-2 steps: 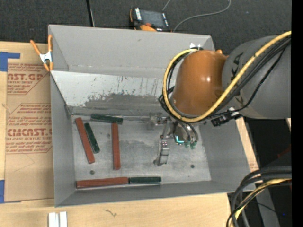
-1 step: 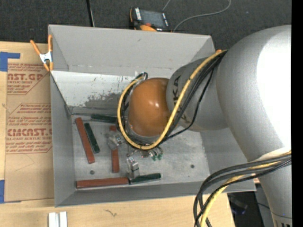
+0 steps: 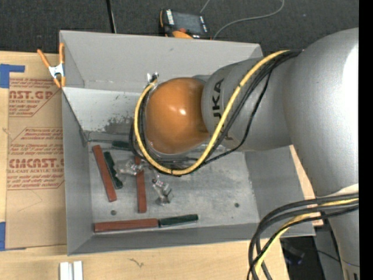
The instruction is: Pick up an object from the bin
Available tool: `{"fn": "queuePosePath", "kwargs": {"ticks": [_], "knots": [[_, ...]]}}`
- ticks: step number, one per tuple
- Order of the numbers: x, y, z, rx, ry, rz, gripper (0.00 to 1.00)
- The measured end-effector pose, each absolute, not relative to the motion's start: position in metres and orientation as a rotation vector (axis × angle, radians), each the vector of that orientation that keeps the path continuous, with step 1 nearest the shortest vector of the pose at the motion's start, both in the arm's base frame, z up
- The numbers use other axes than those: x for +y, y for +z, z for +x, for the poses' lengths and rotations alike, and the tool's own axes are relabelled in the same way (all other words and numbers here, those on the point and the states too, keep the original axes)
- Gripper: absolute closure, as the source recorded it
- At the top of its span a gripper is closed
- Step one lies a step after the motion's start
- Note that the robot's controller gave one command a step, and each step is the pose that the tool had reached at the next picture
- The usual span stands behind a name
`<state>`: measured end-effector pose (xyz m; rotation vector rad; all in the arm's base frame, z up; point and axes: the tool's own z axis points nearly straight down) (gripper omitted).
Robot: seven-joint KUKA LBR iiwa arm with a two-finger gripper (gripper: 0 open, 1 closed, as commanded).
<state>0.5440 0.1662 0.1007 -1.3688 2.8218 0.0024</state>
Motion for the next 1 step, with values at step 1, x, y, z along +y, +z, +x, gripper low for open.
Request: {"fn": "queuePosePath", "kwargs": {"ticks": [1], "knots": [[0.1642,0.1065,0.5723,2.637,0.002,-1.700,0.00]]}}
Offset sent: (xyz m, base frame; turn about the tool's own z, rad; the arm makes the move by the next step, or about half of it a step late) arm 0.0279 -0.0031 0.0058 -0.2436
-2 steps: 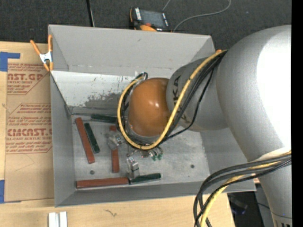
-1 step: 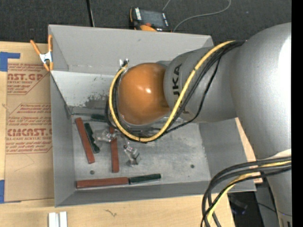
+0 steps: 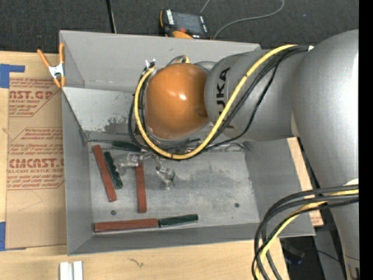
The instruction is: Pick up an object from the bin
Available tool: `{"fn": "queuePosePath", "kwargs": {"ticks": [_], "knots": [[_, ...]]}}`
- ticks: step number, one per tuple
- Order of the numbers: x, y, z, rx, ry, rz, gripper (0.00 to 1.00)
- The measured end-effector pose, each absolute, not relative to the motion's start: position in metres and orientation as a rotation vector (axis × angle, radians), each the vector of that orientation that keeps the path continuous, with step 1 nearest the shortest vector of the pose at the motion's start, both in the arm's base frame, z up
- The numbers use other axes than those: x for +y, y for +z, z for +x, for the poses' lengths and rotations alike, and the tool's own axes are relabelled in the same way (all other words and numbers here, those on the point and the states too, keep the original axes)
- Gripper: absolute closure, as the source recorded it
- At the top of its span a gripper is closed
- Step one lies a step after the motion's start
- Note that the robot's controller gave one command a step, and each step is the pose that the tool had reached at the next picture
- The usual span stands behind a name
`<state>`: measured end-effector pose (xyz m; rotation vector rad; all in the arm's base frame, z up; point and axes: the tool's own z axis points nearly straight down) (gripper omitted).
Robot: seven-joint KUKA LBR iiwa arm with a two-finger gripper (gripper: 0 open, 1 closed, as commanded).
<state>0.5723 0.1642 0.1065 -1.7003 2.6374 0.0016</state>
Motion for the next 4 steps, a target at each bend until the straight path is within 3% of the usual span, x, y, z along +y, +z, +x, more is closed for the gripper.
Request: {"fn": "queuePosePath", "kwargs": {"ticks": [1,2,3,4], "knots": [[0.171,0.070,0.567,2.155,0.003,-2.280,0.00],[0.173,0.070,0.567,2.158,0.004,-2.277,0.00],[0.173,0.071,0.567,2.158,0.003,-2.276,1.00],[0.175,0.147,0.569,2.157,-0.004,-2.271,1.00]]}}
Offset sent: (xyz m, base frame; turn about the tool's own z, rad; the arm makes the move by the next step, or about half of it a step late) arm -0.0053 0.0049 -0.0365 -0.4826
